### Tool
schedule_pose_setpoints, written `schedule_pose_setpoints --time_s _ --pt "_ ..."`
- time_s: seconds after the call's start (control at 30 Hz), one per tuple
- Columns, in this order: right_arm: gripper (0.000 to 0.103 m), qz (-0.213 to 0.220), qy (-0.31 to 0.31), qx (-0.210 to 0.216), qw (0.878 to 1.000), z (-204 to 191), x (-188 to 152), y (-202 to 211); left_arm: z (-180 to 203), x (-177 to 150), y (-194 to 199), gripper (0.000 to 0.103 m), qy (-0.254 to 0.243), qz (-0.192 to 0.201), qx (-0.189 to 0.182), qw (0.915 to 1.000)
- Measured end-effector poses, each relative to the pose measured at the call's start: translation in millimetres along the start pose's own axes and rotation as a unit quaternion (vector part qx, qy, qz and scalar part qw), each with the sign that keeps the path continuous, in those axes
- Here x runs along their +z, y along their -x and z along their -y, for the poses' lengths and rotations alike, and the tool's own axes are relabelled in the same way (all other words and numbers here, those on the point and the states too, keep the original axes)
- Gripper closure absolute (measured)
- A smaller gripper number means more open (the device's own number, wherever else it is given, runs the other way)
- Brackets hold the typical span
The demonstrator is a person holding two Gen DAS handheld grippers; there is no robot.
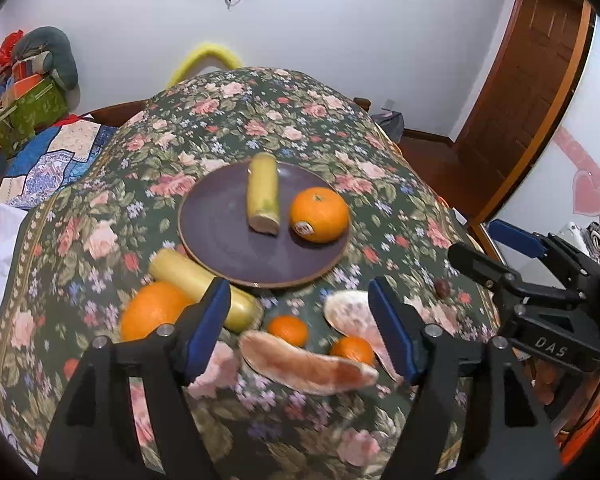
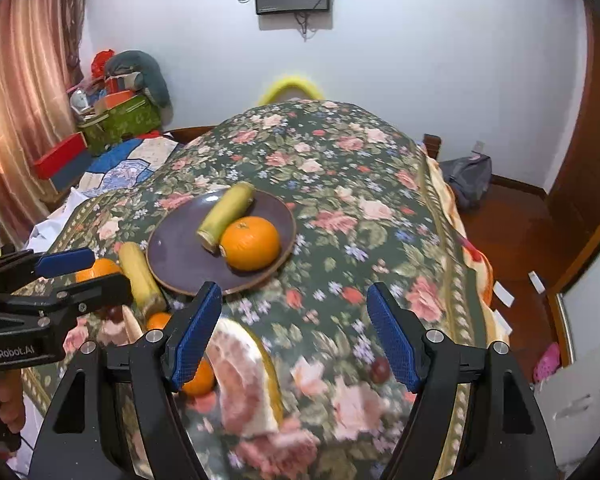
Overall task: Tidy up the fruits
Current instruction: 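Open both tools and withdraw them from the plate, then grasp the small brown date with the right tool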
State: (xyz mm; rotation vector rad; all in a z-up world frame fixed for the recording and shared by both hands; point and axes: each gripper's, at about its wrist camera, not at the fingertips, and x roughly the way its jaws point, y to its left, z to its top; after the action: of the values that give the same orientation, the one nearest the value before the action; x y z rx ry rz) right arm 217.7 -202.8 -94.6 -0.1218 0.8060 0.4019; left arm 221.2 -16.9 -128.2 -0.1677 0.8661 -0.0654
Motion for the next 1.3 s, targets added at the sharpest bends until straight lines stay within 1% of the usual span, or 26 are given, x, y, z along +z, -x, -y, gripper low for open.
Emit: schedule_pose_setpoints --time_s 0.03,0.1,0.27,0.53,0.63,0.8,0.87,0.9,0.97,1.0,1.03,1.1,1.2,1.3 --pt "0.031 0.000 -0.003 -0.002 1.000 3 -2 3 4 -4 -1 0.028 -0.001 -0.001 0.002 1.0000" --pt "0.031 0.000 -0.008 -0.007 1.000 10 -8 9 9 -9 -1 0.022 0.001 -0.002 0.005 1.0000" --pt "0.031 -0.005 -0.014 -0.023 1.000 27 -24 18 21 -22 -7 0.015 0.006 -0.014 0.008 0.9998" --pt "0.031 -0.029 -0.014 -0.046 0.998 54 -48 13 28 -43 -29 0.013 0.017 -0.053 0.012 0.9984" --pt "0.031 -0.042 -0.021 -0.049 0.998 64 -59 3 27 -50 -38 0.013 0.024 -0.063 0.017 0.9976" --pt "0.031 -0.068 -0.035 -0.049 0.996 78 -77 -18 25 -53 -54 0.012 0.042 -0.079 0.012 0.9959" --pt "0.031 -0.074 -0.039 -0.047 0.995 82 -82 -25 24 -54 -59 0.009 0.045 -0.077 0.016 0.9959" --pt "0.033 -0.075 -0.041 -0.045 0.995 83 -83 -28 25 -54 -60 0.007 0.044 -0.074 0.016 0.9962" --pt "0.042 -0.080 -0.049 -0.036 0.995 85 -84 -35 28 -54 -62 0.005 0.036 -0.071 0.017 0.9967" --pt "0.049 -0.083 -0.051 -0.028 0.995 85 -84 -39 29 -54 -63 0.005 0.029 -0.070 0.019 0.9970" --pt "0.053 -0.086 -0.052 -0.022 0.995 85 -84 -43 30 -54 -64 0.005 0.020 -0.068 0.022 0.9972" --pt "0.055 -0.089 -0.051 -0.019 0.995 83 -84 -50 27 -54 -65 0.005 0.014 -0.067 0.028 0.9972" --pt "0.061 -0.089 -0.057 -0.015 0.994 81 -82 -60 13 -54 -65 0.005 0.025 -0.065 0.041 0.9968" --pt "0.065 -0.084 -0.056 -0.016 0.995 78 -80 -64 -8 -52 -62 0.004 0.060 -0.066 0.016 0.9959"
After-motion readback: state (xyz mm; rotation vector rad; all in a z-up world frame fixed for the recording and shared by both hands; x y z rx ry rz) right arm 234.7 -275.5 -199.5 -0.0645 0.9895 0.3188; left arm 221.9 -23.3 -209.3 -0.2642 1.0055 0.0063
